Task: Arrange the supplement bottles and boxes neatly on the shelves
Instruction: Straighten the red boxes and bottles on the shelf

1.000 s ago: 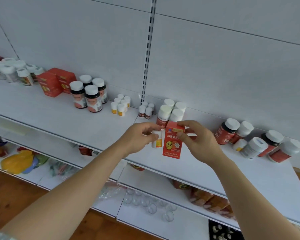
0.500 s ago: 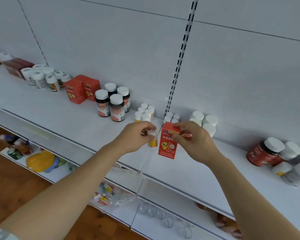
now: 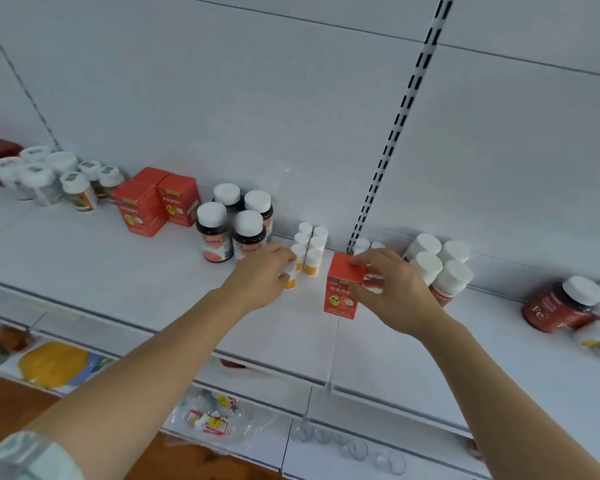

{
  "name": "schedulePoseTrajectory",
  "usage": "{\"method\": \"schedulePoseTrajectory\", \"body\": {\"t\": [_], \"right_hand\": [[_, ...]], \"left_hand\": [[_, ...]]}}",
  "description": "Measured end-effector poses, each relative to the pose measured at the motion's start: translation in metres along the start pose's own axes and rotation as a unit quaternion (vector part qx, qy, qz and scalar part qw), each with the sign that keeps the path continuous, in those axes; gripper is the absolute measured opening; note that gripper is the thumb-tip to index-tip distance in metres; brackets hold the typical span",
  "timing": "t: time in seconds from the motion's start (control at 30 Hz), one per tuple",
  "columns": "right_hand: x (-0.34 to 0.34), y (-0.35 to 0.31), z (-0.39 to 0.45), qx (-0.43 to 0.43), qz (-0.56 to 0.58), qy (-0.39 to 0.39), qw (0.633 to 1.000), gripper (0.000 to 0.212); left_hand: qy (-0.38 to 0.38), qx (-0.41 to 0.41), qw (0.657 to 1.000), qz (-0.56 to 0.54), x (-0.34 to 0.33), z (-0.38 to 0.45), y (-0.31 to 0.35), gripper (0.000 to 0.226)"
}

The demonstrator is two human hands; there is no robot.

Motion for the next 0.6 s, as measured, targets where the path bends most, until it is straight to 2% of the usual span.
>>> {"method": "schedulePoseTrajectory", "body": {"t": [0.33,0.6], "right_hand": [[-0.023,-0.025,-0.004,-0.041,-0.069,0.047,0.996,0.037],[-0.026,-0.025,-0.007,-0.065,-0.056,0.059,0.995,0.039]], "left_hand": [[-0.013,-0.136,0.990,0.045,-0.012,0.013,-0.003,0.013],[0.033,-0.144,0.987,0.069,-0.014,0.014,-0.002,0.012]]}}
Point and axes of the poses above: each hand's wrist, its own z-axis towards the middle knuckle, its own x-axis out of the back of the hand, y = z × x, the point moved 4 cm from there along z, towards the middle knuckle, and after that the axes turned 5 degrees about z, right-handed, at the moved point
